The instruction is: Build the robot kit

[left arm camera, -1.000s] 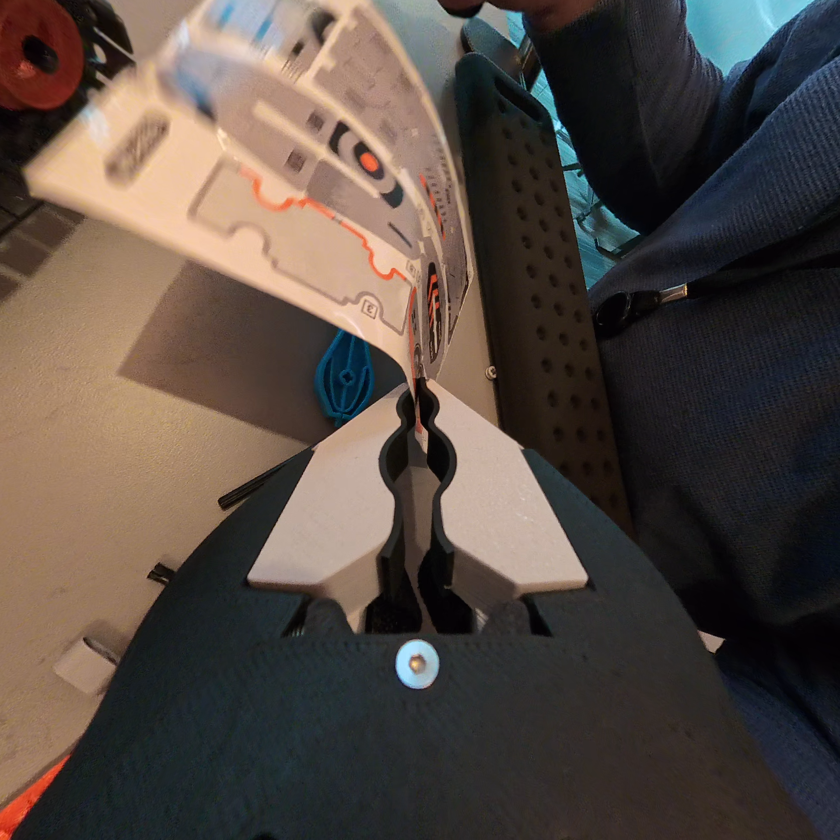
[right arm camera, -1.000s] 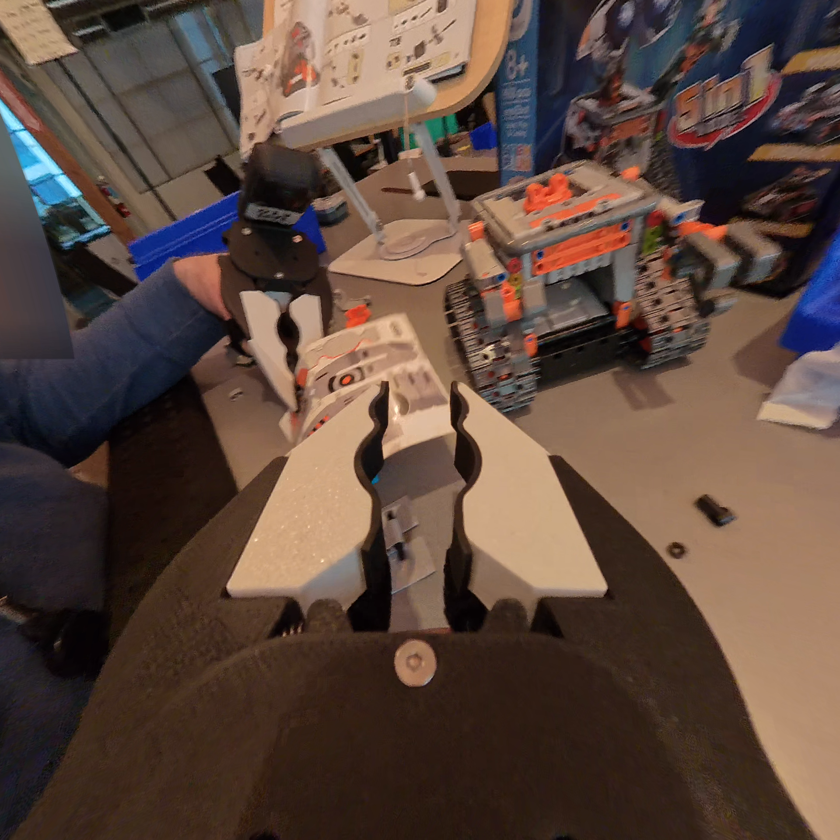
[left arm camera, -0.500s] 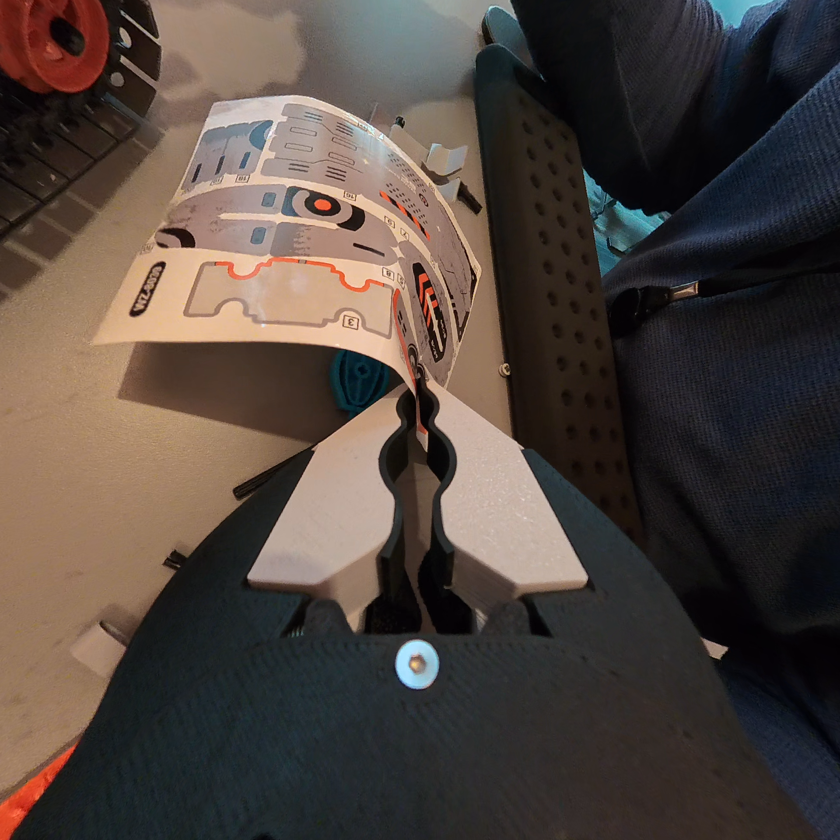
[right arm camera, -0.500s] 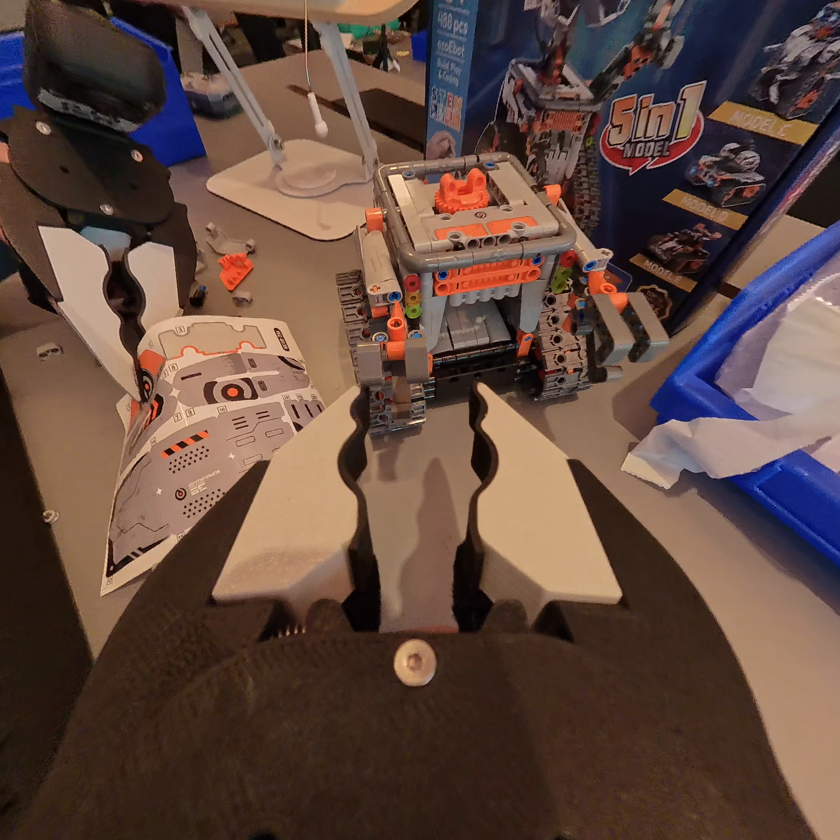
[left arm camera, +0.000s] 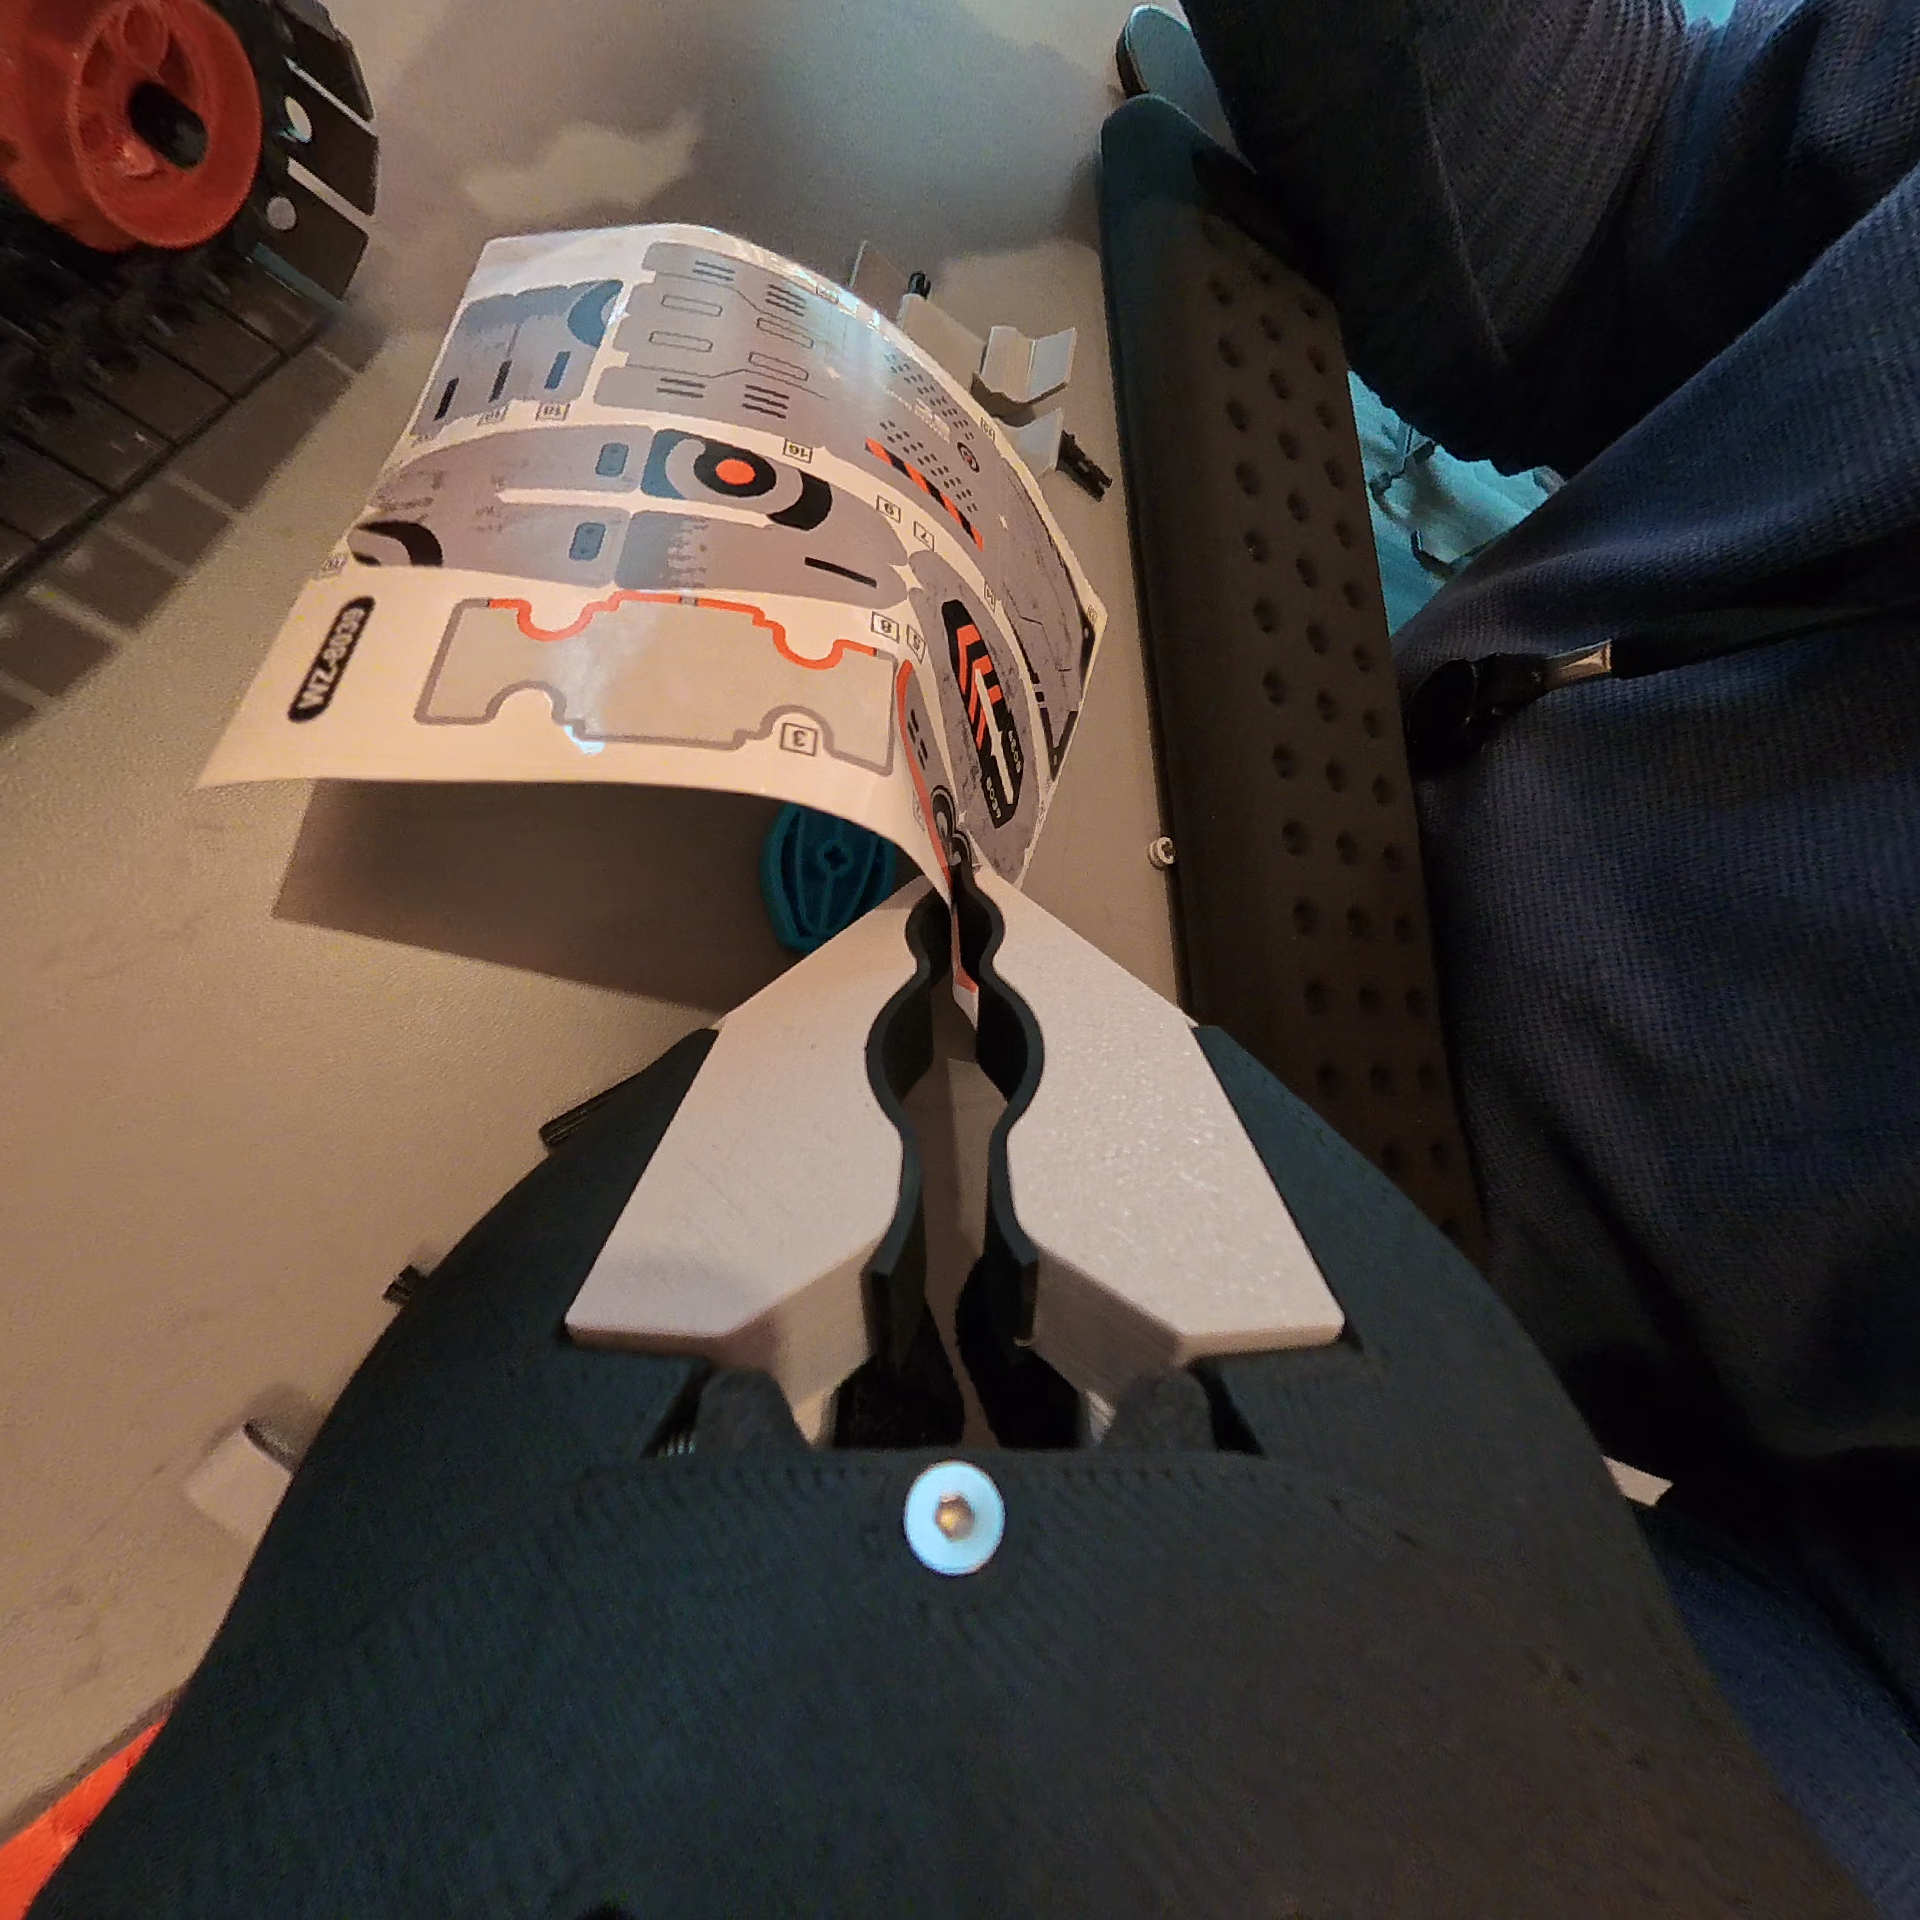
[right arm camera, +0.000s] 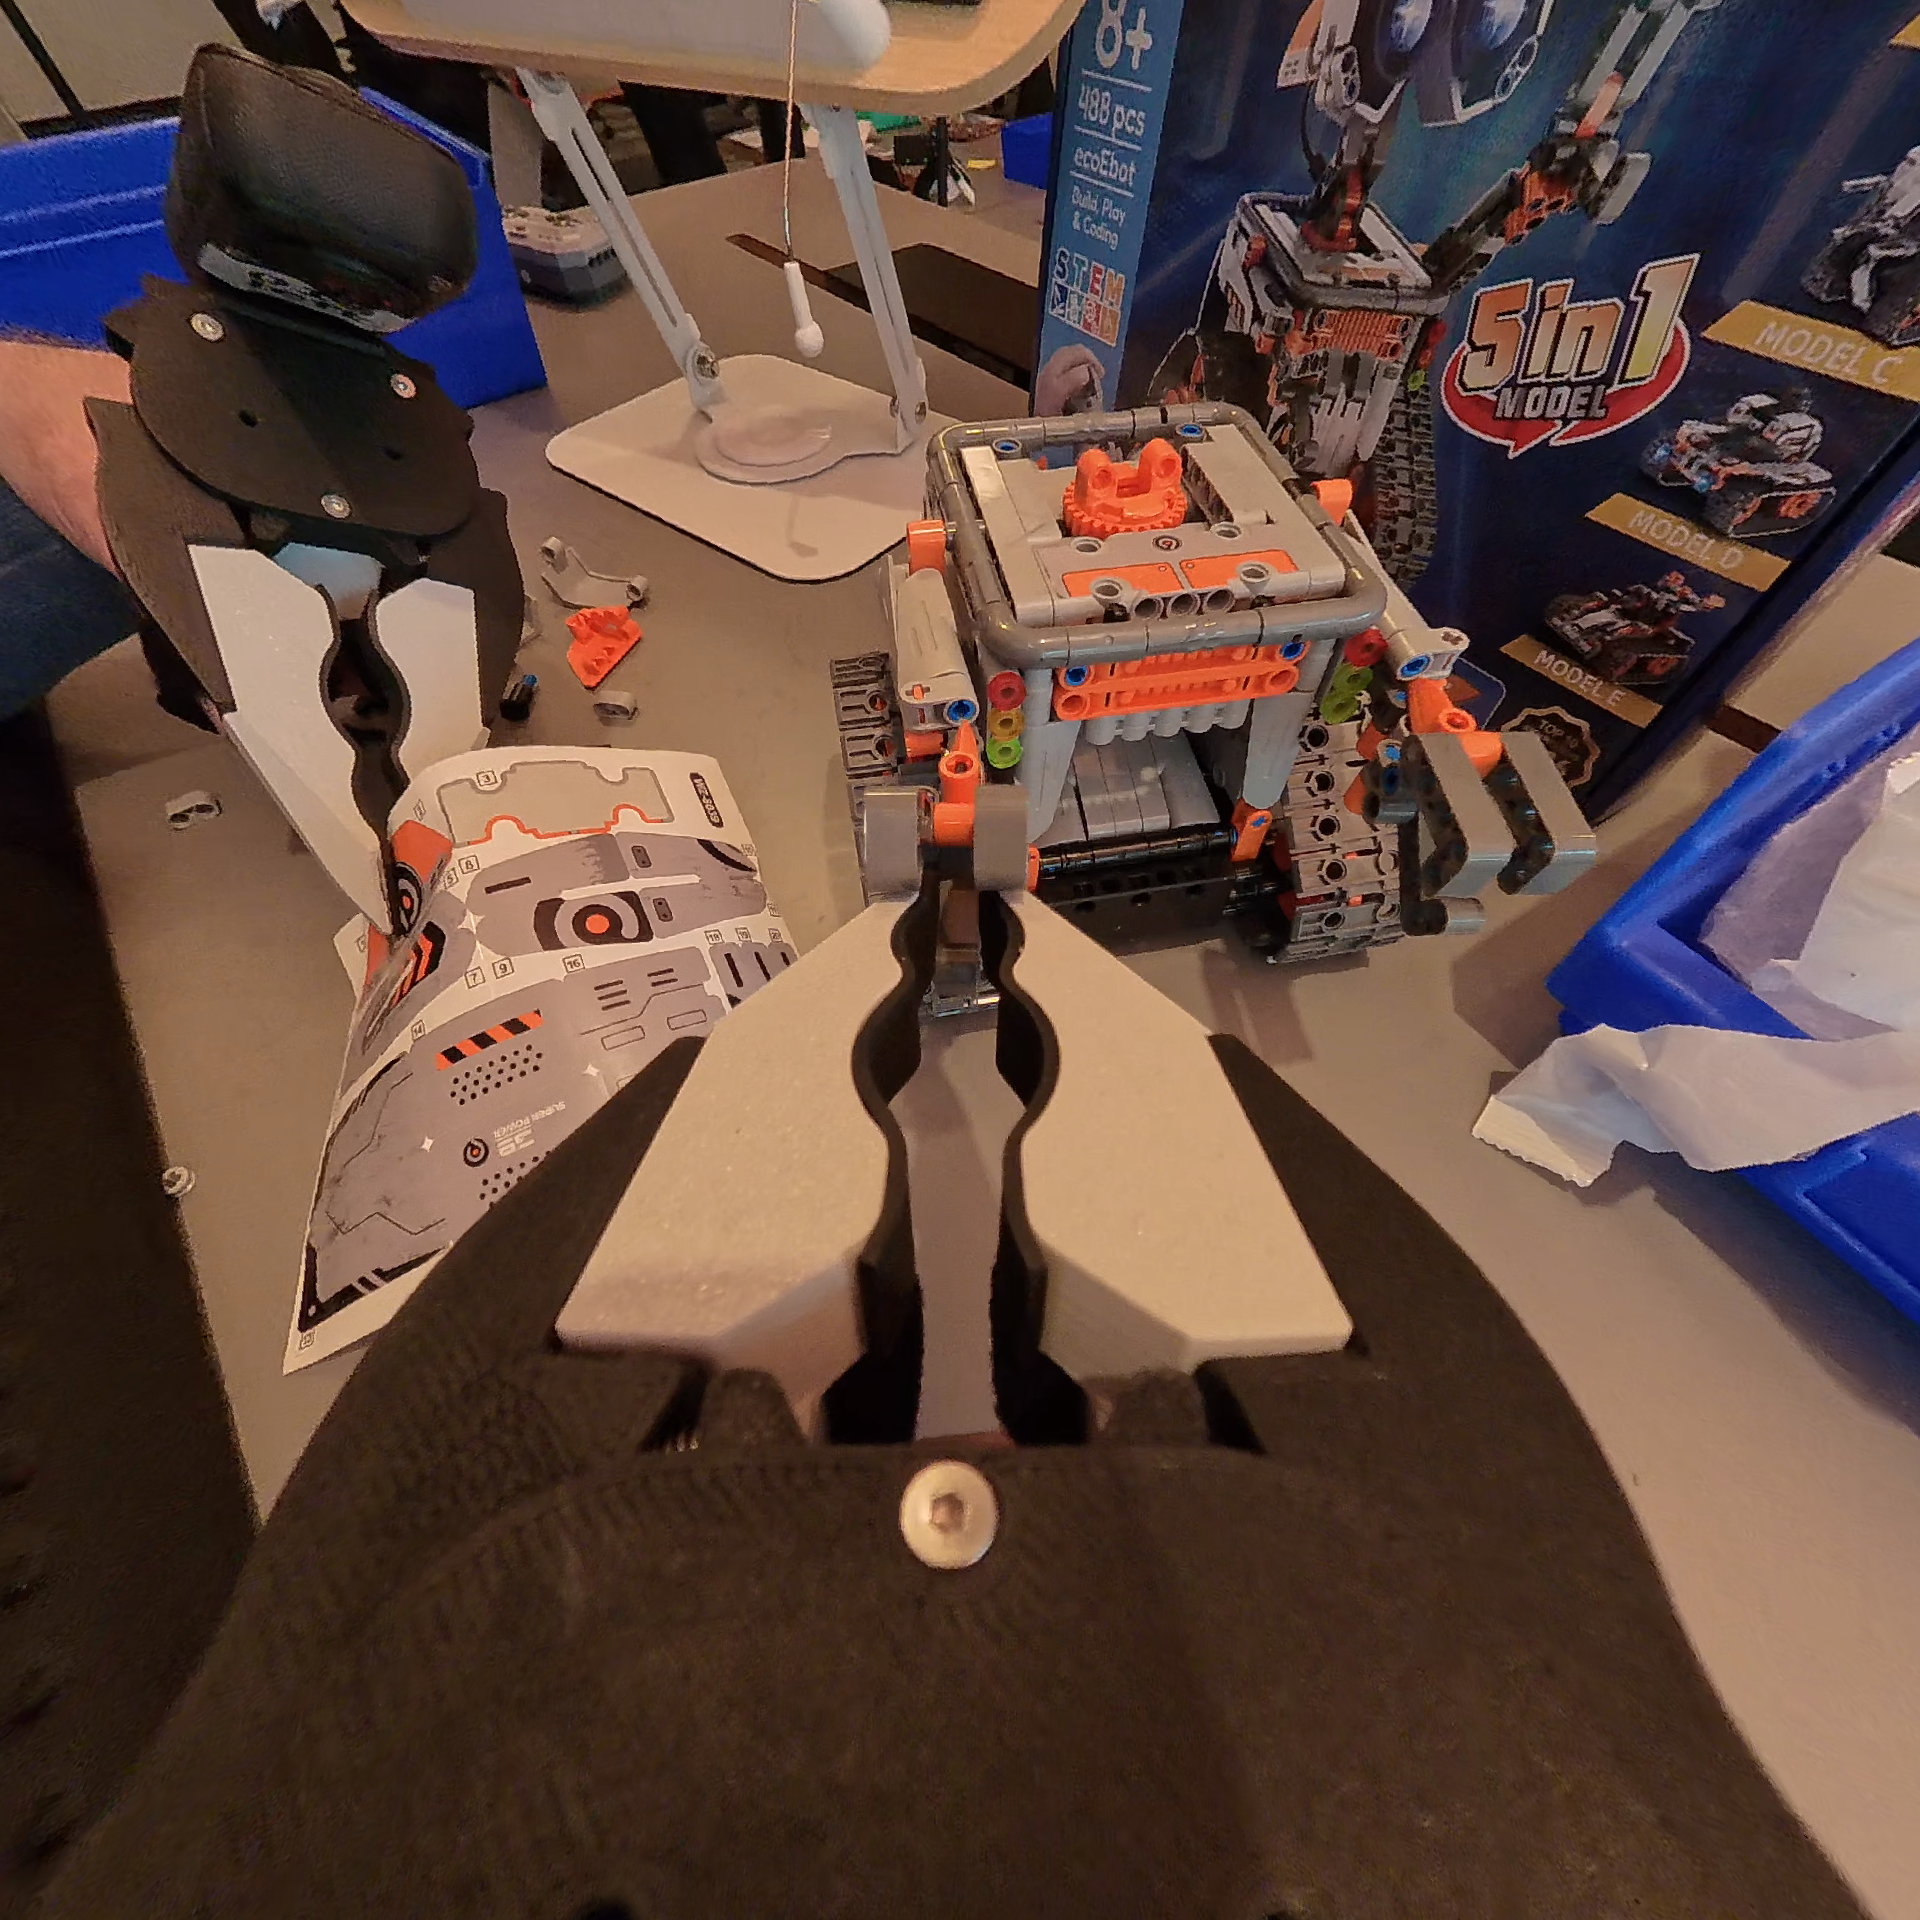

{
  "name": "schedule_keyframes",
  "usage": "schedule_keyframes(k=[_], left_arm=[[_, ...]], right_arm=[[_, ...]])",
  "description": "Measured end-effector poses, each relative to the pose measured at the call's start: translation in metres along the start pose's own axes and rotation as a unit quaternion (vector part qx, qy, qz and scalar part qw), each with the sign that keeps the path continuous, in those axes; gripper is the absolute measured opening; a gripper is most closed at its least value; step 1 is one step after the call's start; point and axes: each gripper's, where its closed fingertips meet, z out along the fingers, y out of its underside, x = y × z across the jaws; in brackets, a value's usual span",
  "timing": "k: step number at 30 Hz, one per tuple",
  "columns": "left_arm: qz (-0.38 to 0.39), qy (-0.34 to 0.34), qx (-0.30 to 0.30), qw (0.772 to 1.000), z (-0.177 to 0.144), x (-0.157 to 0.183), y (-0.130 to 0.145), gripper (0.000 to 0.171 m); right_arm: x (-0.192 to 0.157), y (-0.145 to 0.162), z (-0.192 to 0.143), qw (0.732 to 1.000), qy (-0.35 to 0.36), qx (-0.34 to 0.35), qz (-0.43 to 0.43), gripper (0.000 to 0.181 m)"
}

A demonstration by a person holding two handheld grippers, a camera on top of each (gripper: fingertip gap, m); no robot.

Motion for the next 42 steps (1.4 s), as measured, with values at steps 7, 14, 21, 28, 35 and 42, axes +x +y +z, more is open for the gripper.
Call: schedule_keyframes(k=[7,14,21,28,35,42], left_arm=[[0.004,0.0,-0.003,1.0,0.001,0.001,-0.001,0.0],[0.0,-0.002,-0.001,1.0,-0.002,0.0,0.0,0.0],[-0.013,-0.003,-0.013,1.0,-0.005,0.0,0.007,0.0],[-0.006,-0.006,-0.022,1.0,-0.005,0.002,0.01,0.0],[-0.028,0.007,-0.016,0.999,-0.004,-0.001,0.014,0.006],[-0.026,0.036,0.008,0.999,-0.003,0.006,0.007,0.004]], right_arm=[[-0.012,-0.004,0.006,1.0,-0.012,-0.009,-0.01,0.005],[-0.011,0.0,0.003,1.0,-0.003,-0.016,-0.001,0.021],[-0.029,0.024,-0.02,0.996,-0.027,-0.083,-0.013,0.024],[-0.084,0.027,-0.02,0.988,-0.107,-0.106,-0.03,0.041],[-0.122,0.063,0.002,0.975,-0.143,-0.164,-0.047,0.035],[-0.126,0.082,0.013,0.97,-0.137,-0.191,-0.055,0.033]])
